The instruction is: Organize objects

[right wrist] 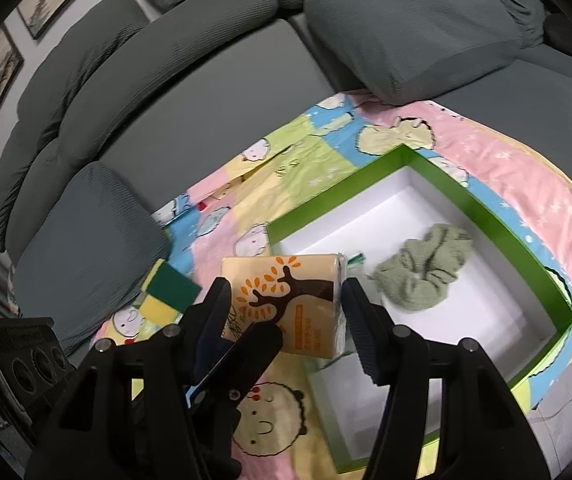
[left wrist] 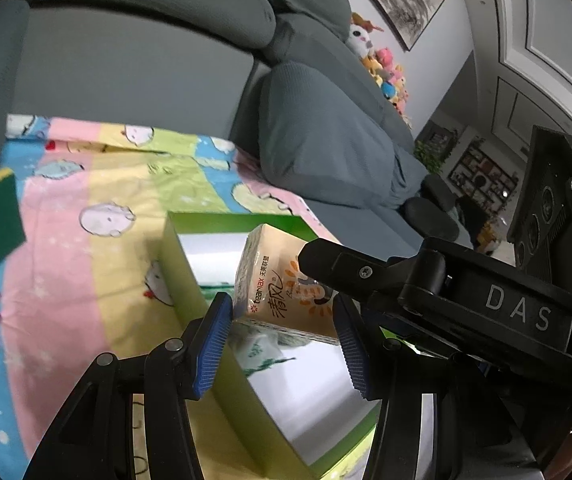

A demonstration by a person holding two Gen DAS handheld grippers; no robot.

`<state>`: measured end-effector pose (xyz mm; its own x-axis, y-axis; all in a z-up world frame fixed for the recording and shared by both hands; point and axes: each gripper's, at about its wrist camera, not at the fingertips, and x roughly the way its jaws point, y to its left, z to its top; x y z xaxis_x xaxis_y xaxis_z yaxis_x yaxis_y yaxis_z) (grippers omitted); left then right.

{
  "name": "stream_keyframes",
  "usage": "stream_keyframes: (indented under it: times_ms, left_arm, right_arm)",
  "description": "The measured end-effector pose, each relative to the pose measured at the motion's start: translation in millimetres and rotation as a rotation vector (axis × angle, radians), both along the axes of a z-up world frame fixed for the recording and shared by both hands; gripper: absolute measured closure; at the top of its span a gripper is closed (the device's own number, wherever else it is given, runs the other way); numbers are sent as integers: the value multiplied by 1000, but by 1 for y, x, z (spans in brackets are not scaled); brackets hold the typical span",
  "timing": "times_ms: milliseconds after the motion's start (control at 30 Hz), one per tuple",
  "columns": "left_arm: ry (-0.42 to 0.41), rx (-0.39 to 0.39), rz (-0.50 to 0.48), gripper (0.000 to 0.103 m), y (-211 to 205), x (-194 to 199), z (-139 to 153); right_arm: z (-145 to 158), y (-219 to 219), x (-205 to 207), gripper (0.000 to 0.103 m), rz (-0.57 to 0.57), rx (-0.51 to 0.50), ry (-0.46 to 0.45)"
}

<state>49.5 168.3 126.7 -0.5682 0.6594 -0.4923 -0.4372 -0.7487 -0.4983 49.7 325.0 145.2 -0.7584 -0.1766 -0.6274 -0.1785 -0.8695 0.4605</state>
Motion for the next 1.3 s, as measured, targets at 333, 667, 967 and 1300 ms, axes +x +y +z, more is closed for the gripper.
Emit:
stream_keyframes:
  times_ms: [333,667,967,1300]
  left_arm:
    - [-44,20,-44,50,16,-1,-9]
    - [-65,3,-64,50,25,0,-13]
    - [-88,-17,-80,50,33,0,-20]
    - [-103,-18,-109,50,42,0,-25]
  right_arm:
    - [-8,15,0,46,-63,23,-44]
    - [-16,19,-4,46,-93,35,-85]
    - [-22,22,-8,45,-121,49,-114]
    - [-29,30,-8,44,-147,45,-137]
